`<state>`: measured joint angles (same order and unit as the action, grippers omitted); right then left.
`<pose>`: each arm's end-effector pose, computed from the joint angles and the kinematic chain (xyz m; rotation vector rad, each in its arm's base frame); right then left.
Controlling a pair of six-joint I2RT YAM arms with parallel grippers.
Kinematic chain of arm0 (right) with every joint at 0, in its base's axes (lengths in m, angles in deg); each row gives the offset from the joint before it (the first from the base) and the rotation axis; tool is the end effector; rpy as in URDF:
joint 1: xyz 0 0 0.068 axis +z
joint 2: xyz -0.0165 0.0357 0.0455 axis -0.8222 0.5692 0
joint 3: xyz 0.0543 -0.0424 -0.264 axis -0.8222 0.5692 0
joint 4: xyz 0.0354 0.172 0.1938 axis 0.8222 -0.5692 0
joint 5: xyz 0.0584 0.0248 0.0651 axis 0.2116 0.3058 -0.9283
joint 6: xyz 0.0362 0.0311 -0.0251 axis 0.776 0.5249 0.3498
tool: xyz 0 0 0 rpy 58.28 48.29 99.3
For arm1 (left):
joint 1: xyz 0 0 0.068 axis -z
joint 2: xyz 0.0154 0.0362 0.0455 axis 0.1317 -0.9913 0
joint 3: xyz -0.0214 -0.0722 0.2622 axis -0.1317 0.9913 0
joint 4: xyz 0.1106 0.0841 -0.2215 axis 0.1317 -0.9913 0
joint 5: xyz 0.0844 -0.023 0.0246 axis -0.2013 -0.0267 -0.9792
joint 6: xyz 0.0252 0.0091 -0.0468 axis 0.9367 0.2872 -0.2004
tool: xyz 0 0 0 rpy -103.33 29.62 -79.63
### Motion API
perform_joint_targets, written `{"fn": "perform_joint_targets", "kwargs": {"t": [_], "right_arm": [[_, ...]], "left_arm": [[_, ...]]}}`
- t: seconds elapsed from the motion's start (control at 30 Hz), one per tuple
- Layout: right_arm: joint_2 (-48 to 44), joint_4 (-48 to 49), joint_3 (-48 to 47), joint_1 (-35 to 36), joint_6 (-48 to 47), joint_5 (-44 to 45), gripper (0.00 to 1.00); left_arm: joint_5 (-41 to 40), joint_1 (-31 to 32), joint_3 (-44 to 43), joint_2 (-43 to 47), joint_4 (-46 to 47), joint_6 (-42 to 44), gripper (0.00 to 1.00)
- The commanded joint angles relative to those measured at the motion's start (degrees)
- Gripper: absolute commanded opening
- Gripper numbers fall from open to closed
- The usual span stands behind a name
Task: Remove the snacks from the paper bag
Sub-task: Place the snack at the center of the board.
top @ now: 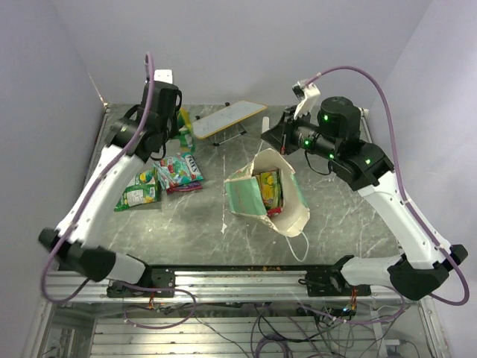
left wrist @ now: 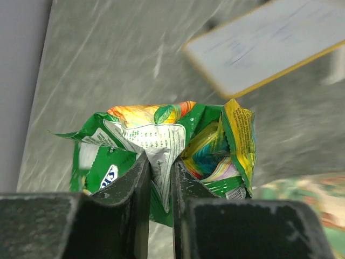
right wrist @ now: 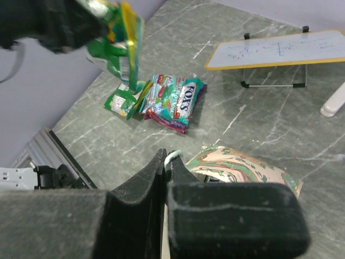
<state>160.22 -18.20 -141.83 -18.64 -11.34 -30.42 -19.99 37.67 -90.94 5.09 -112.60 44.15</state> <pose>0.2000 0.1571 0.4684 -0.4411 1.8553 0.8306 0.2390 -0.1185 0.4654 -0.0890 1.9949 -0.0039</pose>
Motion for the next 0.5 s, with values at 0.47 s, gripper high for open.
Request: {"fn": "perform_joint_targets", "kwargs": {"t": [0.47], "right_arm": [[-0.24, 1.13, -2.57, 0.12, -1.12, 2.39, 0.00]], "left_arm": [[14.11, -13.75, 1.93, -22.45, -3.76, -10.50, 0.07]]}}
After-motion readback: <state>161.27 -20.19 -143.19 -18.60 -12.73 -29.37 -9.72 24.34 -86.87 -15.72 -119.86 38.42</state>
